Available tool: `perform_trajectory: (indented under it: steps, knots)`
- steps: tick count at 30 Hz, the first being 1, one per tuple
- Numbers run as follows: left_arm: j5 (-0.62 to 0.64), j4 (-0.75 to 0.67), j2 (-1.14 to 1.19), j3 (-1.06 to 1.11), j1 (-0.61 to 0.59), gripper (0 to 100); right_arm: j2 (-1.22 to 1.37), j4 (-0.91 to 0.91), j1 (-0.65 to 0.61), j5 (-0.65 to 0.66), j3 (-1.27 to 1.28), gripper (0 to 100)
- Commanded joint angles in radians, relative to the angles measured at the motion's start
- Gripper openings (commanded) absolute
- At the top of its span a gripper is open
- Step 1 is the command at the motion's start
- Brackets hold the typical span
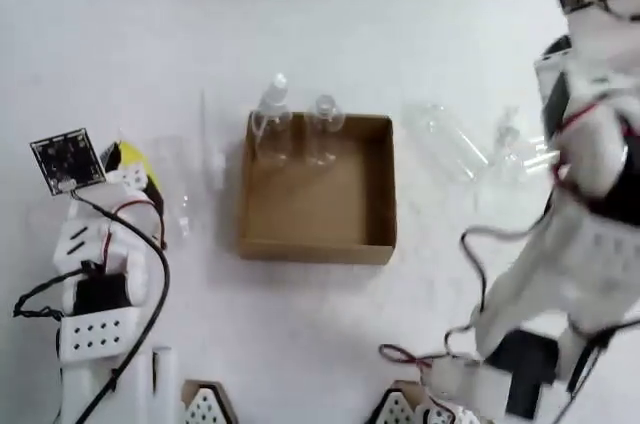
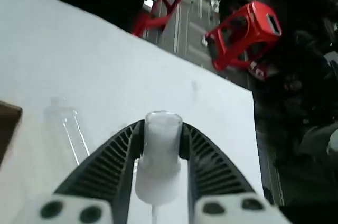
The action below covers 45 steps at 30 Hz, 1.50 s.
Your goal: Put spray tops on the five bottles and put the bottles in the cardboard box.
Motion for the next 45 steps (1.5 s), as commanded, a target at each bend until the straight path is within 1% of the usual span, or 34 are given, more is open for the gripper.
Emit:
perform_trajectory:
  steps: [1, 6, 11, 14, 16, 18, 23, 32, 36, 40, 42, 45]
  knots:
    - [-0.012, -0.028, -0.016, -0.014, 0.015, 2, -0.166, 0.027, -0.105, -0.084, 0.074, 1.7]
    - [-0.012, -0.028, -0.016, -0.014, 0.015, 2, -0.369, 0.022, -0.277, -0.146, 0.273, 1.7]
    - [-0.012, -0.028, -0.016, -0.014, 0.015, 2, -0.585, -0.024, -0.458, -0.160, 0.393, 1.7]
    - [-0.012, -0.028, -0.016, -0.014, 0.015, 2, -0.694, -0.090, -0.521, -0.160, 0.479, 1.7]
    - [-0.012, -0.028, -0.016, -0.014, 0.015, 2, -0.756, -0.143, -0.541, -0.160, 0.546, 1.7]
    - [-0.012, -0.028, -0.016, -0.014, 0.015, 2, -0.808, -0.203, -0.547, -0.163, 0.626, 1.7]
    - [-0.012, -0.028, -0.016, -0.014, 0.015, 2, -0.928, -0.364, -0.539, -0.269, 0.845, 1.7]
    - [-0.012, -0.028, -0.016, -0.014, 0.015, 2, -1.106, -0.621, -0.538, -0.278, 1.158, 1.6]
    - [-0.012, -0.028, -0.016, -0.014, 0.015, 2, -1.148, -0.806, -0.532, -0.279, 1.343, 1.6]
    - [-0.012, -0.028, -0.016, -0.014, 0.015, 2, -1.184, -1.024, -0.414, -0.279, 1.530, 2.0]
    - [-0.012, -0.028, -0.016, -0.014, 0.015, 2, -1.201, -1.116, -0.392, -0.278, 1.606, 4.9]
    - [-0.012, -0.029, -0.016, -0.014, 0.016, 2, -1.256, -1.187, -0.394, -0.272, 1.694, 7.7]
